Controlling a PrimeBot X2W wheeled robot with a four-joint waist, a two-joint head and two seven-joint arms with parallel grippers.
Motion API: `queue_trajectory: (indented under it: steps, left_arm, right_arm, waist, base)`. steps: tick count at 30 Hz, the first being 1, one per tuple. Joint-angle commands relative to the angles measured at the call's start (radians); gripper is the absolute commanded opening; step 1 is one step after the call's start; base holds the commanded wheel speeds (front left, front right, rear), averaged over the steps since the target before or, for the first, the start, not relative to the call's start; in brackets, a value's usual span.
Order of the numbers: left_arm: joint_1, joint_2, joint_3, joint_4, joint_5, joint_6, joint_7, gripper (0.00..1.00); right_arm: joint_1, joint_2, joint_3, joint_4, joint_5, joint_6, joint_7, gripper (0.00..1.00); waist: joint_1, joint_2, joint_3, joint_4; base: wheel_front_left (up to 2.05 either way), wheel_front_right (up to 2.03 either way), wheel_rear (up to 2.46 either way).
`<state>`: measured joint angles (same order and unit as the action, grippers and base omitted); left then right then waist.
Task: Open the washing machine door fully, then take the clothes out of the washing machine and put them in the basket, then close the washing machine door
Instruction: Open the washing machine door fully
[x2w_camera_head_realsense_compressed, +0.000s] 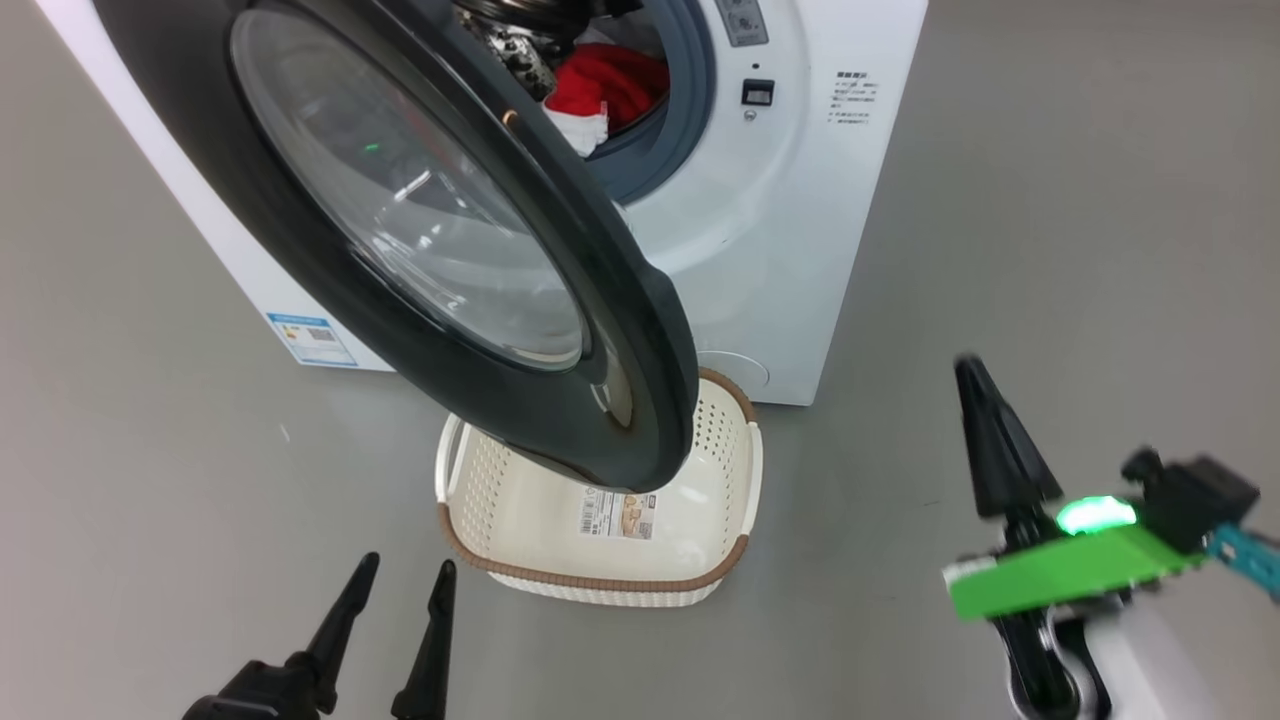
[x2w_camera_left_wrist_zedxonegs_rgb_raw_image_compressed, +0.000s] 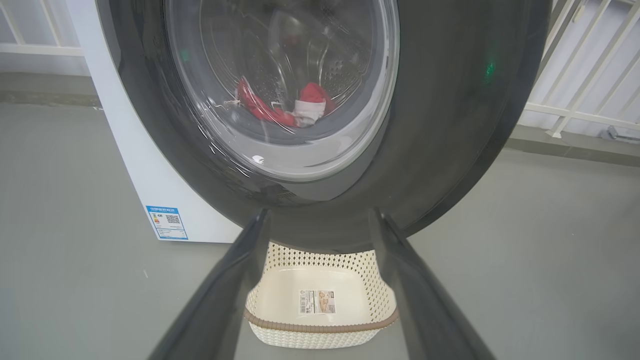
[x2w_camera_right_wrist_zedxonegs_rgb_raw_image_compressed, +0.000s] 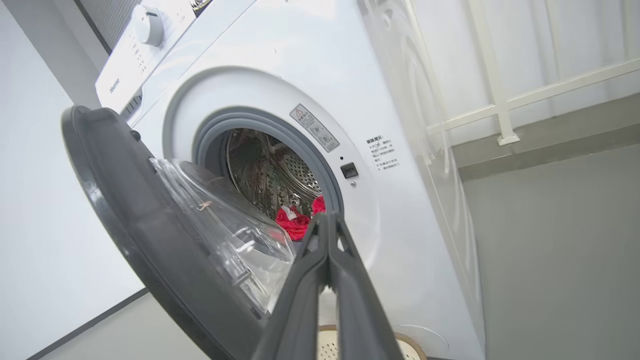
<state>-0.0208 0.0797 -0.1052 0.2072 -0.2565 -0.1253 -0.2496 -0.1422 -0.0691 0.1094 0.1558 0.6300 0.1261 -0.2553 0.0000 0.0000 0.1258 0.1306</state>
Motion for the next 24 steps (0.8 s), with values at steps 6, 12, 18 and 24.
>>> queue_trajectory:
  steps: [6, 12, 18, 24]
  left_arm:
    - [-0.041, 0.005, 0.018, -0.022, -0.01, -0.005, -0.012, 1.0]
    - [-0.057, 0.003, 0.004, -0.019, -0.017, -0.005, -0.012, 1.0]
    - [-0.067, 0.0, -0.009, -0.016, -0.024, -0.005, -0.012, 1.0]
    - [-0.075, -0.003, -0.019, -0.011, -0.03, -0.005, -0.012, 1.0]
  right_arm:
    - [-0.197, -0.015, 0.119, 0.004, 0.151, 0.005, -0.006, 0.0]
    - [-0.338, -0.069, 0.245, 0.085, 0.341, 0.005, 0.017, 0.0]
    - [-0.456, -0.143, 0.348, 0.111, 0.557, 0.005, 0.146, 0.0]
    - [-0.535, -0.19, 0.401, 0.131, 0.751, 0.005, 0.328, 0.0]
  waist:
    - [0.0, 0.0, 0.015, 0.025]
    - [0.0, 0.0, 0.031, 0.053]
    - [0.0, 0.0, 0.047, 0.075]
    - [0.0, 0.0, 0.064, 0.087]
  base:
    - [0.0, 0.0, 0.0]
    - [0.0, 0.0, 0.0]
    - [0.0, 0.0, 0.0]
    - [0.0, 0.0, 0.0]
